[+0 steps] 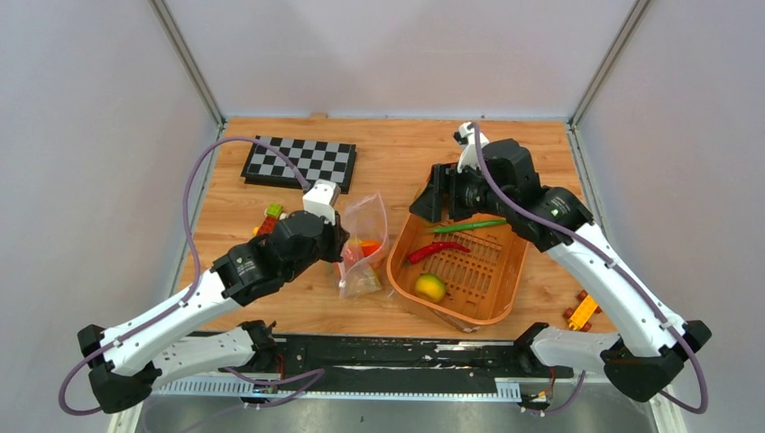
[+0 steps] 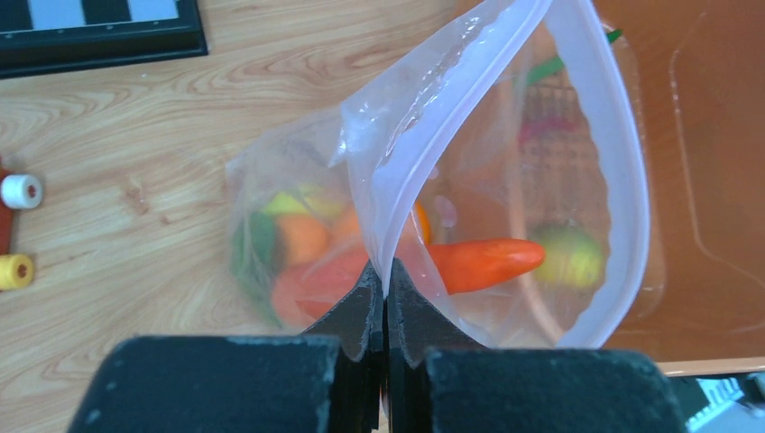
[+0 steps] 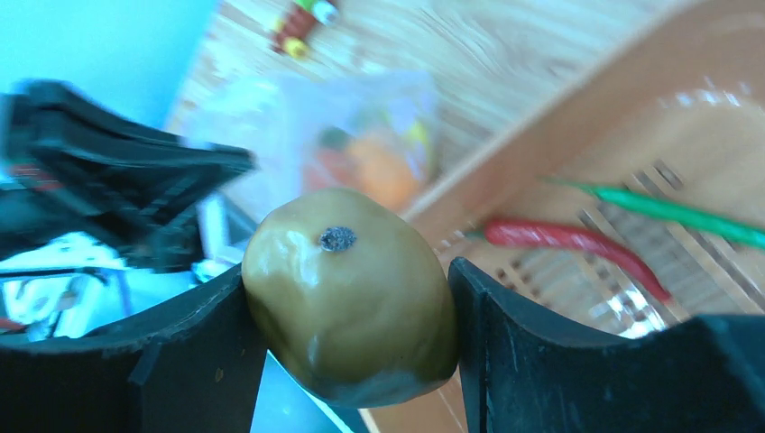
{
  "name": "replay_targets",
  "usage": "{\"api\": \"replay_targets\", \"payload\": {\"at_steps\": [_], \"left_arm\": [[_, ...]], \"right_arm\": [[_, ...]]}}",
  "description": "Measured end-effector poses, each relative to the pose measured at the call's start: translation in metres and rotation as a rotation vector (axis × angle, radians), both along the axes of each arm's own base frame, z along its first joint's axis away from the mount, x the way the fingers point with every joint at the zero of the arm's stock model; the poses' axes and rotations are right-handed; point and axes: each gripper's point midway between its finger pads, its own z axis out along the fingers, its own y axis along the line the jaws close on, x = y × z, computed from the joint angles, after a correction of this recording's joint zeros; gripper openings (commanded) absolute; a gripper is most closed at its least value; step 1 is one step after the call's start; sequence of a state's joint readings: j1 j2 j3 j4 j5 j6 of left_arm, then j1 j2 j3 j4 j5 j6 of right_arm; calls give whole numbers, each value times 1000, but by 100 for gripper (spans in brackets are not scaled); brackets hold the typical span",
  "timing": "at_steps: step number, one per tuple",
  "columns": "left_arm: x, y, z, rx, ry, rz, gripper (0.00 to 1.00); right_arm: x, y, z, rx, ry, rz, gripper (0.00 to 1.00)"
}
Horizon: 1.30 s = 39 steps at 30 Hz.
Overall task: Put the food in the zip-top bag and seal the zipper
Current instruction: Place the fake fruit in the zipper food storage bag.
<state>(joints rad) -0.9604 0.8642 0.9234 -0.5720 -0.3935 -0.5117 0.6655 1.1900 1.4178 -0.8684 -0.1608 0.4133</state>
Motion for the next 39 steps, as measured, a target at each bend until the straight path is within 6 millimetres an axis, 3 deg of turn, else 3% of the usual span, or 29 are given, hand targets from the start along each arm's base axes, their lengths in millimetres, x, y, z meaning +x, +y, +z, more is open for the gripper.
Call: {"api": "replay_targets", "payload": {"at_steps": [4, 7, 12, 16, 22, 27, 35, 39], "left_arm": [[1, -13, 9, -26, 12, -29, 0], [1, -22, 18, -46, 21, -51, 0], [1, -31, 34, -67, 27, -77, 0], [-2, -29, 33, -64, 38, -80, 0], [-7, -23, 41, -94, 29, -75, 0], [-8, -20, 45, -108, 22, -67, 0], [-8, -19, 44, -107, 22, -62, 0], [-8, -19, 44, -106, 23, -62, 0]], "right_arm": [[-7, 25, 43, 152, -112, 87, 41], [-20, 50, 60, 199, -164, 168, 41], [-39, 91, 62, 191, -209, 283, 44], [-40, 113, 42, 116, -231, 300, 45], [-14, 117, 13, -18, -268, 216, 49], [0, 111, 11, -67, -317, 169, 56], [-3, 112, 9, -82, -325, 201, 71], [-6, 114, 7, -78, -318, 230, 72]]}}
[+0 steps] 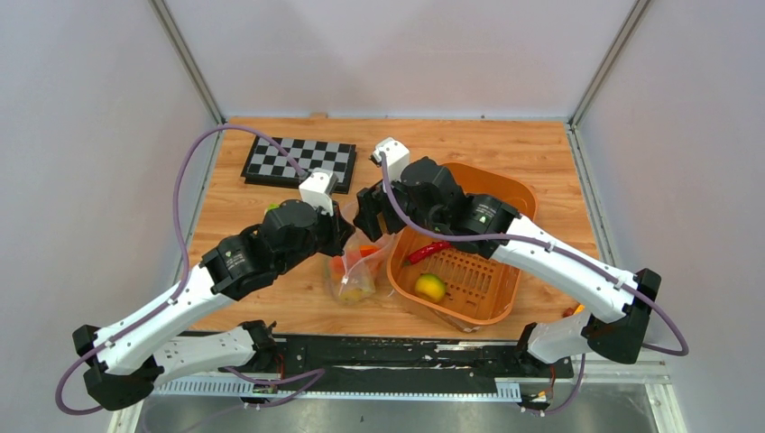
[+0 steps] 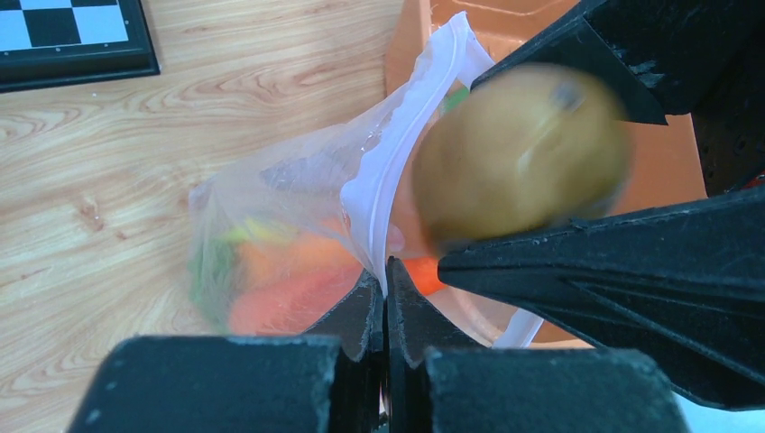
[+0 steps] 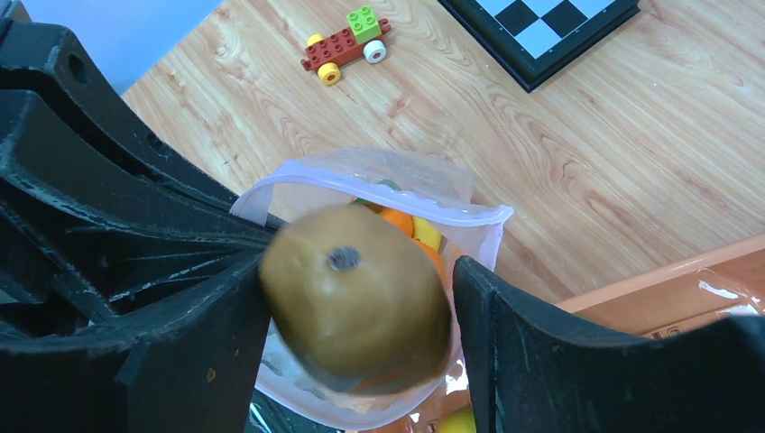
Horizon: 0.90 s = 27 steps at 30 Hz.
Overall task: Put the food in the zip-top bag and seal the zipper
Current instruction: Place the fake fruit in the zipper food storage bag, then pick up the fake vegetable from the bin.
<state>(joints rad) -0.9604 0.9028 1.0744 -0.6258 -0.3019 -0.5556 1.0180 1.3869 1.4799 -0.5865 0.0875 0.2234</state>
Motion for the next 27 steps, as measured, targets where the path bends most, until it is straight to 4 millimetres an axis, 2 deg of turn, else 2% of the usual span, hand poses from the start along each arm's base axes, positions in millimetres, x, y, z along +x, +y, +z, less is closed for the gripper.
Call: {"api": "replay_targets", "payload": {"at_steps": [12, 17, 20, 23, 25, 27], "left_arm": [[3, 4, 0, 10, -9, 27, 0], [4, 5, -1, 15, -10, 33, 0], [4, 6, -1, 16, -11, 35, 0], [4, 6, -1, 15, -11, 36, 0], [4, 6, -1, 15, -10, 35, 0], [4, 6, -1, 16, -9, 35, 0]], "right_arm": [[-5, 3, 1, 0, 1, 41, 80], [-10, -2, 16, 38, -16, 49, 83], [-16, -21, 42, 106, -68, 15, 92], [-16, -59, 63, 172, -124, -101, 98], [-7, -89, 67, 200, -138, -229, 98], [6, -112, 60, 201, -126, -340, 97]]}}
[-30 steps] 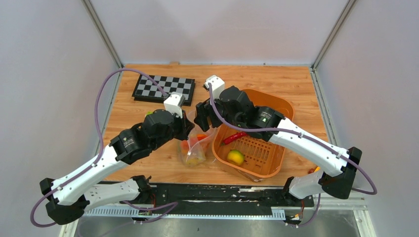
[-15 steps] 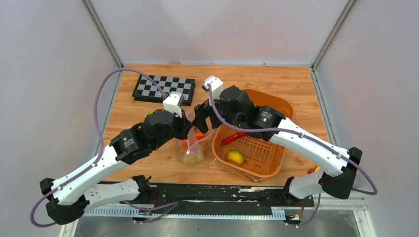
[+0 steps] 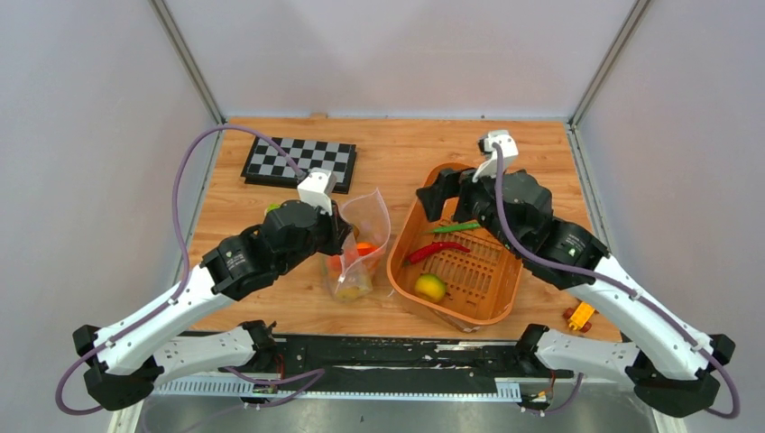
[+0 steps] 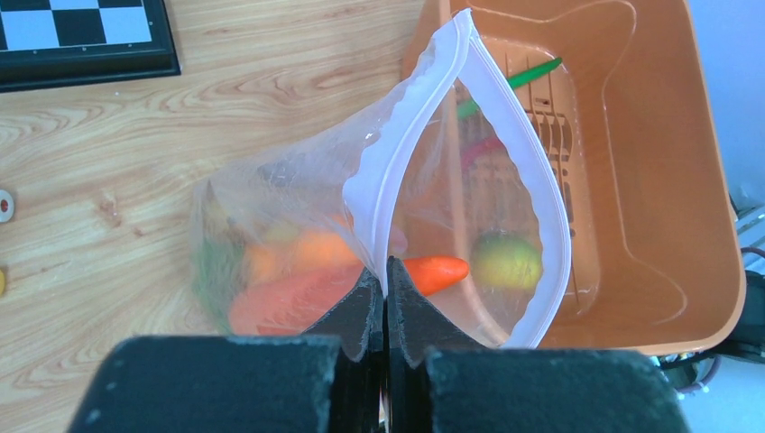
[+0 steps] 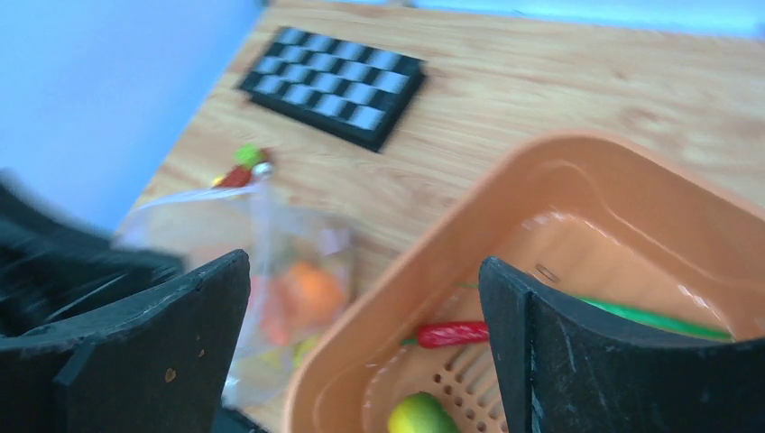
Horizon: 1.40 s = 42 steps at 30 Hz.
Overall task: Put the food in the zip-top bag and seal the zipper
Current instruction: Pick up the fake vegetable from the bin.
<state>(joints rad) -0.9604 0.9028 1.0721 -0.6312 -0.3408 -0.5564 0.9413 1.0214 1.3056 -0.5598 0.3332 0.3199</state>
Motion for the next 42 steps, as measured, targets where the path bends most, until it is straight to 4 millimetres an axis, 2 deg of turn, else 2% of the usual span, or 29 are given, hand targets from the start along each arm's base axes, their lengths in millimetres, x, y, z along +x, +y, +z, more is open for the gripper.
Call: {"api": "replay_targets", "payload": {"at_steps": [2, 3, 5, 6, 8, 10, 13, 18, 23, 30, 33, 36, 38, 40, 42], "left_arm": [[0, 0, -2, 2, 2, 0, 0], [0, 0, -2, 2, 3, 0, 0], [0, 0, -3, 2, 3, 0, 0], [0, 0, -2, 2, 2, 0, 0], [0, 0, -2, 2, 1, 1, 0], [0, 1, -1, 0, 0, 2, 0], [-1, 2, -2, -2, -3, 4, 0], [-1, 4, -3, -2, -2, 6, 0], [-2, 4, -3, -6, -3, 7, 1], [-4, 10, -3, -18, -11, 15, 2], [-4, 12, -1, -21, -19, 25, 4], [-4, 14, -1, -21, -23, 31, 4], [-4, 14, -1, -21, -24, 32, 4], [-4, 14, -1, -21, -23, 32, 4], [-4, 14, -1, -21, -23, 32, 4]], "right_arm": [[18, -25, -18, 7, 54, -120, 91], [27, -36, -34, 0, 96, -173, 89], [39, -52, -68, -26, 182, -246, 85], [45, -59, -94, -57, 244, -273, 84], [46, -64, -136, -126, 343, -262, 78], [38, -65, -179, -224, 448, -199, 76], [32, -70, -210, -326, 526, -151, 69], [38, -80, -237, -378, 566, -128, 73], [26, -79, -271, -360, 608, -81, 74], [39, -81, -292, -366, 608, -85, 78], [40, -86, -297, -398, 587, -85, 74], [42, -90, -303, -429, 584, -86, 63], [41, -91, -310, -447, 597, -74, 60], [39, -89, -317, -455, 620, -59, 46], [37, -90, -323, -468, 640, -49, 41]]}}
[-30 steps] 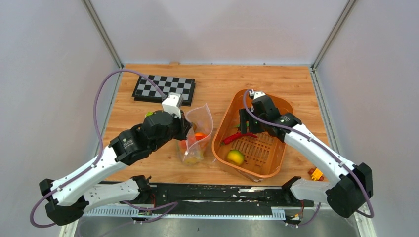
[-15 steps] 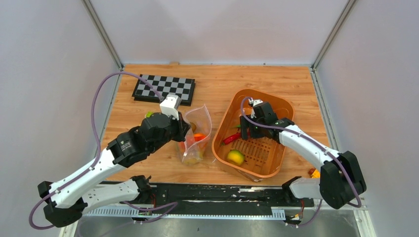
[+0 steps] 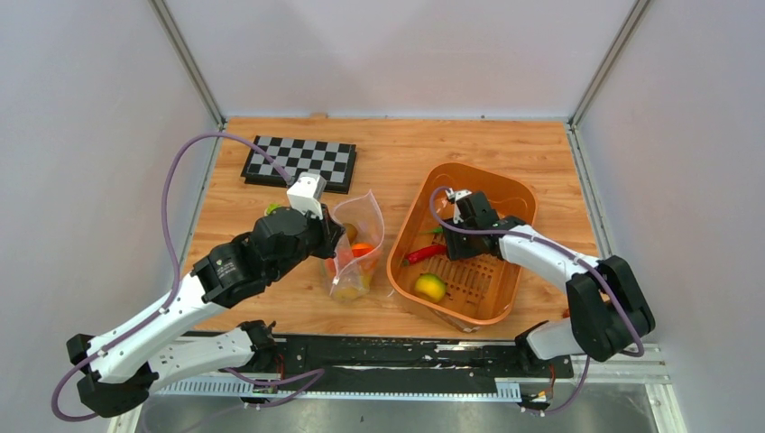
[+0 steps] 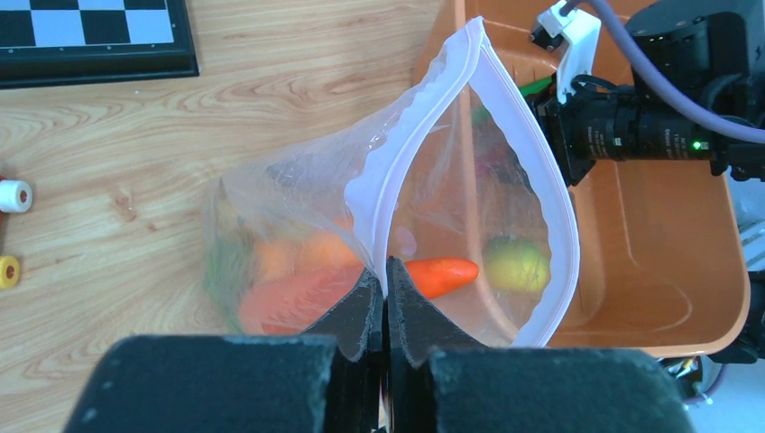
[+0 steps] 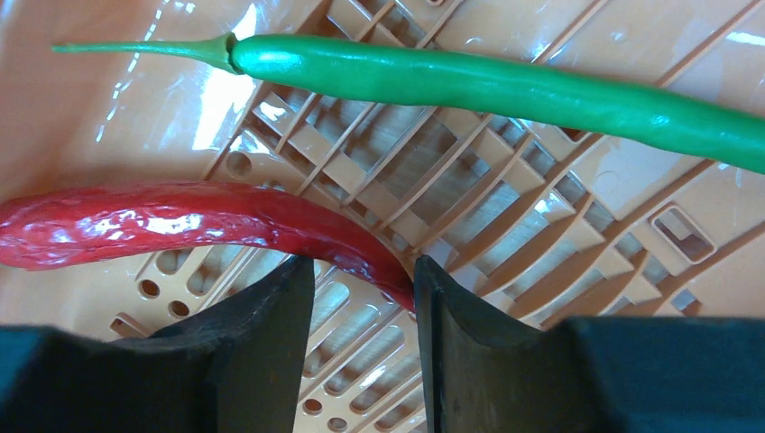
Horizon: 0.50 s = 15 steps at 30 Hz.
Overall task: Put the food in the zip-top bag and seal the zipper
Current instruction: Pick up the fake vegetable from the bin.
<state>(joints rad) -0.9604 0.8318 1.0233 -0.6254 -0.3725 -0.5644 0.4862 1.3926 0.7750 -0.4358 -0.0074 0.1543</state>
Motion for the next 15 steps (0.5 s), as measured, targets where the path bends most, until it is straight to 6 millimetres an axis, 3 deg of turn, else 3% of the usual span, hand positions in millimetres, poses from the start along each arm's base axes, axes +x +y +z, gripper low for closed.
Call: {"api": "replay_targets", "payload": {"at_steps": [9, 15], "left_arm": [[-1, 1, -5, 0, 10, 3, 5], [0, 0, -4, -6, 6, 3, 5]], "right_arm": [[-4, -3, -8, -18, 32, 7, 22], [-9, -6, 1, -34, 55, 7, 20]]}}
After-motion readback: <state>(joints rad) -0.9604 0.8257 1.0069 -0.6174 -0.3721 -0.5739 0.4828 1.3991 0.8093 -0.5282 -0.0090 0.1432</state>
